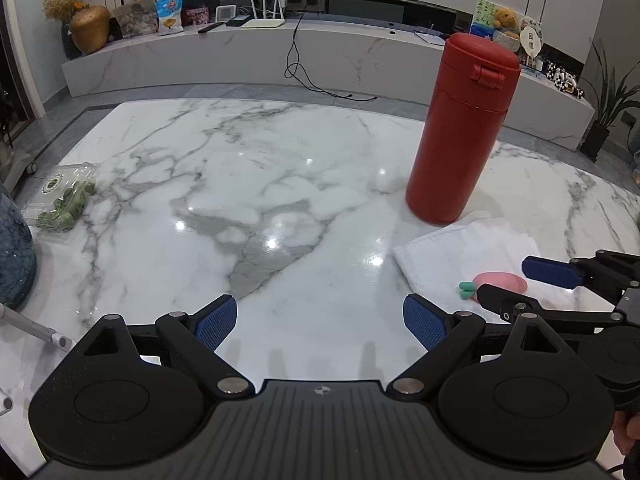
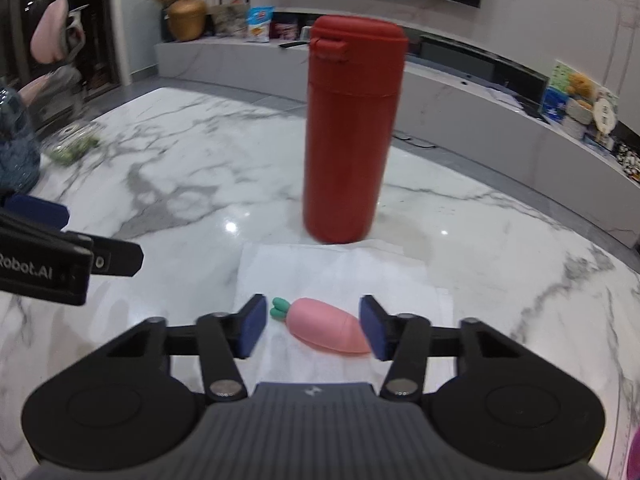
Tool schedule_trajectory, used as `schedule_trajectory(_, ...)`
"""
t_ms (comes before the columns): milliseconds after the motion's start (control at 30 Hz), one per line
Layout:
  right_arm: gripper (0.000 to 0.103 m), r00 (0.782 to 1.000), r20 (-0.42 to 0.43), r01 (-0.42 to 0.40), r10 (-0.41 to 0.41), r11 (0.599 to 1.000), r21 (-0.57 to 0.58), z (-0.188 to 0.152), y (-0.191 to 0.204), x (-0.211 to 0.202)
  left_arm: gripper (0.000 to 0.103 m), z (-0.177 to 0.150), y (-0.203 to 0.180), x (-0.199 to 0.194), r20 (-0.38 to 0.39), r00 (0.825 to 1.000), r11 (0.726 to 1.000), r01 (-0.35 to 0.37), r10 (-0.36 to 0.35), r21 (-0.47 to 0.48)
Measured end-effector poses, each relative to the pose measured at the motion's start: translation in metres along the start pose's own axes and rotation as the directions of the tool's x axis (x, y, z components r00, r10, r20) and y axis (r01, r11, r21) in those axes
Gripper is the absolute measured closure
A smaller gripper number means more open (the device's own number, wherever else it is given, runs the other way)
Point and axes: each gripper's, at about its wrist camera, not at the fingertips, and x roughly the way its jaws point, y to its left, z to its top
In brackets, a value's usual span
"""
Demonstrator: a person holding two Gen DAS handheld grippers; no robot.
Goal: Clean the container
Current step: 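Close the right gripper on the pink carrot toy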
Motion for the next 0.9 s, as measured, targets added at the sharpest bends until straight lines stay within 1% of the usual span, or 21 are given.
schedule_trajectory(100,0.051,0.999,0.039,-0.004,0.005,1.000,-0.025,-0.004,0.000,-0.002,0.011,0.001,0.000,0.002,-0.005,1.000,1.000,0.008,-0.008,-0.006)
schedule_trajectory(233,0.051,0.997,0.071,0.005,0.002,0.995,-0.099,-0.008,0.003,-0.003,0.011,0.000,-0.002,0.002,-0.012,1.000,1.000,0.022,-0.022,-0.006)
schedule_trajectory(300,0.050,0.997,0.069,0.039,-0.029,0.988,-0.149,-0.009,0.007,-0.001,0.011,-0.001,-0.002,0.002,-0.013,1.000,1.000,0.027,-0.027,-0.006)
schedule_trajectory(400,0.051,0.999,0.050,0.022,-0.012,0.979,-0.201,-0.012,0.008,0.004,0.011,-0.001,-0.002,0.001,-0.012,0.999,0.999,0.031,-0.031,-0.008)
schedule_trajectory(500,0.051,0.999,0.034,0.018,-0.011,0.977,-0.211,-0.014,0.008,0.009,0.011,-0.001,-0.002,0.001,-0.011,0.999,0.999,0.030,-0.030,-0.010)
schedule_trajectory(600,0.050,0.999,0.023,0.031,-0.027,0.977,-0.210,-0.016,0.007,0.014,0.011,-0.002,-0.003,0.001,-0.014,0.999,1.000,0.030,-0.030,-0.008)
schedule_trajectory(900,0.051,0.999,0.011,0.045,-0.044,0.990,-0.133,-0.014,0.001,0.025,0.011,-0.004,-0.005,0.002,-0.017,0.999,1.000,0.029,-0.029,0.000)
